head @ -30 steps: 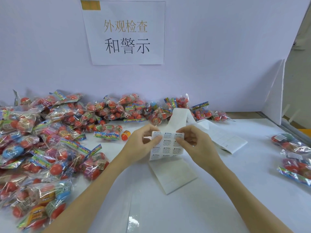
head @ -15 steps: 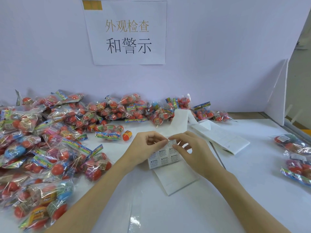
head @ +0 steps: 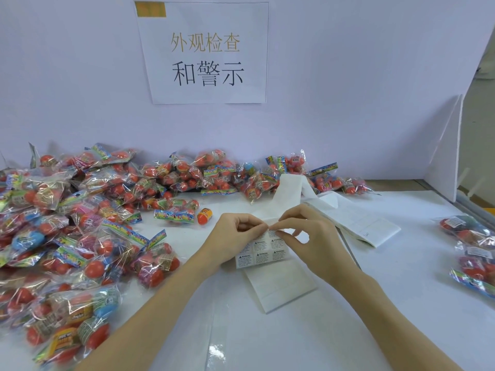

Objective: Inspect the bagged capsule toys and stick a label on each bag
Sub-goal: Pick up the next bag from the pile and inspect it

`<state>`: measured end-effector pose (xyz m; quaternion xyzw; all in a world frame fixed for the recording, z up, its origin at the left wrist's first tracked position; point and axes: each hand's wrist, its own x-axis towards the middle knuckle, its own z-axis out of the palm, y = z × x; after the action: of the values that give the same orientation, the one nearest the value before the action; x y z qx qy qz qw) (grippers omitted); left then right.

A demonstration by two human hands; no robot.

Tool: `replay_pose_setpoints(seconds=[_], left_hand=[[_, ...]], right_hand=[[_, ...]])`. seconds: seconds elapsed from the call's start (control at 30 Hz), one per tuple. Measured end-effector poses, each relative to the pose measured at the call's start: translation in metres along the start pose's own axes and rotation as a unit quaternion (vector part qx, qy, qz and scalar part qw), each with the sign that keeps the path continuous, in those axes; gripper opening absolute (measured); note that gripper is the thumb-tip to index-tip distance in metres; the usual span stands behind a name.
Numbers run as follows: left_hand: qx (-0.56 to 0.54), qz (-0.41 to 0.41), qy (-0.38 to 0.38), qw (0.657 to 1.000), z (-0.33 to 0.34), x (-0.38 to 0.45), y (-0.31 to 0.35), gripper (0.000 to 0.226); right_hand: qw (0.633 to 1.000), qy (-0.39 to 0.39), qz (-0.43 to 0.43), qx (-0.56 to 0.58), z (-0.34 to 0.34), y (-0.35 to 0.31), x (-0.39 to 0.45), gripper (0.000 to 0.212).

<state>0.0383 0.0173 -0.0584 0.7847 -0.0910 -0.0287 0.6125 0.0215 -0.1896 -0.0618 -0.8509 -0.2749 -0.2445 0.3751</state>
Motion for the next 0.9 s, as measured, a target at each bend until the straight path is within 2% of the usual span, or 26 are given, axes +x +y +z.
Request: replay_pose_setpoints(seconds=[0.17, 0.33, 0.4, 0.47, 0.5, 0.53, 0.6, 0.67, 0.7, 0.8, 0.9], left_hand=[[-0.010, -0.003, -0.003, 1.000, 0.000, 0.001, -0.001, 0.014], [0.021, 0.015, 0.002, 1.000, -0.003, 0.002, 0.001, 0.013], [0.078, 0.050, 0.043, 0.995, -0.008, 0.003, 0.005, 0.018], [0.191, 0.107, 0.132, 0.967, -0.023, 0.005, 0.009, 0.017], [0.276, 0.125, 0.173, 0.937, -0.034, 0.007, 0.009, 0.023], [0.368, 0.111, 0.195, 0.902, -0.045, 0.008, 0.007, 0.036], [0.508, -0.009, 0.186, 0.841, -0.067, 0.009, -0.001, 0.052], [0.558, -0.117, 0.145, 0.809, -0.076, 0.006, -0.008, 0.057], [0.565, -0.131, 0.141, 0.802, -0.077, 0.006, -0.012, 0.055], [0.602, -0.102, 0.188, 0.769, -0.080, 0.007, -0.015, 0.048], [0.607, -0.049, 0.241, 0.756, -0.078, 0.009, -0.013, 0.036]], right_hand=[[0.999, 0.024, 0.031, 0.036, 0.004, 0.000, 0.000, 0.022], [0.997, 0.012, 0.059, 0.045, 0.004, 0.000, 0.000, 0.025], [0.997, 0.007, 0.069, 0.046, 0.005, 0.000, 0.000, 0.025], [0.995, 0.010, 0.083, 0.052, 0.005, 0.001, 0.000, 0.026], [0.994, 0.014, 0.093, 0.057, 0.005, 0.001, 0.000, 0.026], [0.992, 0.019, 0.106, 0.068, 0.005, 0.000, 0.000, 0.028], [0.984, 0.025, 0.137, 0.110, 0.005, -0.003, 0.001, 0.037], [0.975, 0.029, 0.171, 0.140, 0.005, -0.004, 0.002, 0.039], [0.972, 0.028, 0.186, 0.142, 0.004, -0.004, 0.002, 0.035], [0.955, 0.013, 0.234, 0.180, 0.002, -0.005, 0.004, 0.026], [0.929, 0.002, 0.287, 0.233, 0.001, -0.008, 0.005, 0.021]])
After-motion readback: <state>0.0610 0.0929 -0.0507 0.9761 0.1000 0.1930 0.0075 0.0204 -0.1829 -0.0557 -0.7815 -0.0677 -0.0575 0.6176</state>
